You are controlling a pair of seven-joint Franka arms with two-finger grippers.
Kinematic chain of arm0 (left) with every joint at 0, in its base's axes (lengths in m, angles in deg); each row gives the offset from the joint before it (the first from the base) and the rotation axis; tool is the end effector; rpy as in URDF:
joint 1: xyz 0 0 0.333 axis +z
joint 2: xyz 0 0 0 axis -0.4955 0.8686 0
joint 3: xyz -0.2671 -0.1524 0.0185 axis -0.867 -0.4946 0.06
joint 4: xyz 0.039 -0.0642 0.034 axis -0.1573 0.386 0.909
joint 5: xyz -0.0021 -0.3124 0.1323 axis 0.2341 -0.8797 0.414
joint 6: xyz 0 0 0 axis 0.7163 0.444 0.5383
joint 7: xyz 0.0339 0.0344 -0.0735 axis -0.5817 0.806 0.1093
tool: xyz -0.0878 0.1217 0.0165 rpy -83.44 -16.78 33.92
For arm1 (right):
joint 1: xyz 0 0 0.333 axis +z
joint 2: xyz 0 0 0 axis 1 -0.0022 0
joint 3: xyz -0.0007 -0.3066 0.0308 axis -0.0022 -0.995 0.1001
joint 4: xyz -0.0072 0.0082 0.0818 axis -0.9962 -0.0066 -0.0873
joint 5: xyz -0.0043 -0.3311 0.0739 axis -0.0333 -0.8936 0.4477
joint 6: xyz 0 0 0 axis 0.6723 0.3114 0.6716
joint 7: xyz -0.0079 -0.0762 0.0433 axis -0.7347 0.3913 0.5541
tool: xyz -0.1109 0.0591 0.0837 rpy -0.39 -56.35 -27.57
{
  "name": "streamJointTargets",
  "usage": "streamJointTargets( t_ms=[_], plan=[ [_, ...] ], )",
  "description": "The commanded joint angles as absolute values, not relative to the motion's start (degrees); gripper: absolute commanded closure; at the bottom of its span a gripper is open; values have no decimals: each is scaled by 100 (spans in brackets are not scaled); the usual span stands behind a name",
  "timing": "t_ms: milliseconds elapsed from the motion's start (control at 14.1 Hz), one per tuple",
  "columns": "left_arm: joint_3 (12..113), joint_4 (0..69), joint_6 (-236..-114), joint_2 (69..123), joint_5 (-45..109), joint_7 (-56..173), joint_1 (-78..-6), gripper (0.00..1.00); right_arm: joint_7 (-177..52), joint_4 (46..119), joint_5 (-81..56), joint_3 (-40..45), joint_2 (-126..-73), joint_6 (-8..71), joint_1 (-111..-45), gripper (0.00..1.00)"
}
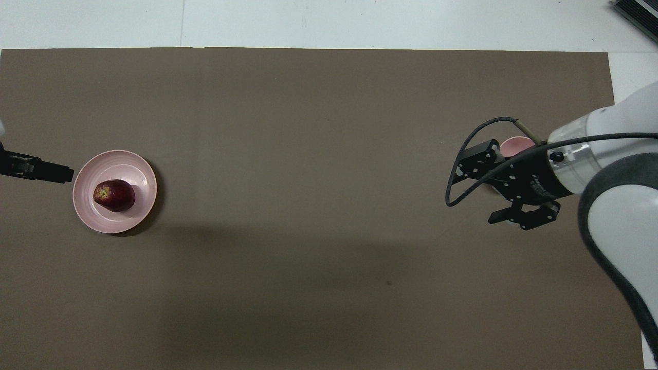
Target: Move apple from plate to bowl
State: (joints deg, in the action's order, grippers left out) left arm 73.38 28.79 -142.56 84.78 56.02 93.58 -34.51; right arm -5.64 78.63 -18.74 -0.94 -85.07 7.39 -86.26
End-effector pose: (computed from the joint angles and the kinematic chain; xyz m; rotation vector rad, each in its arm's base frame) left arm 0.5085 0.0255 0.5097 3.1039 -0.4451 0.1004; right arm 0.4830 0.1259 0.5136 -2.5950 1.0371 0.4425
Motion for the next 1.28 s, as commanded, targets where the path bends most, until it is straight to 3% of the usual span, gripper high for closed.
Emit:
streamJointTargets(
  t_ms=[0, 356, 782, 1209],
  plan=[
    [7342, 3421, -14804, 8331, 5536, 9589, -3375, 0, 17, 8215, -1164, -47, -8592, 1083, -8619, 0],
    [7342, 4186, -15805, 8427, 5536, 9712, -3287, 0, 869, 8514, -161, -55, -8952, 1820, -8251, 0],
    [7333, 4617, -16484, 8963, 5115, 9704, -3304, 0, 1521, 8541, 579, -55, -9445, 2840, -7697, 0],
    [7342, 5179, -17273, 9157, 5106, 9704, -3260, 0, 1732, 8549, 1071, -55, -9796, 3324, -7380, 0]
  ],
)
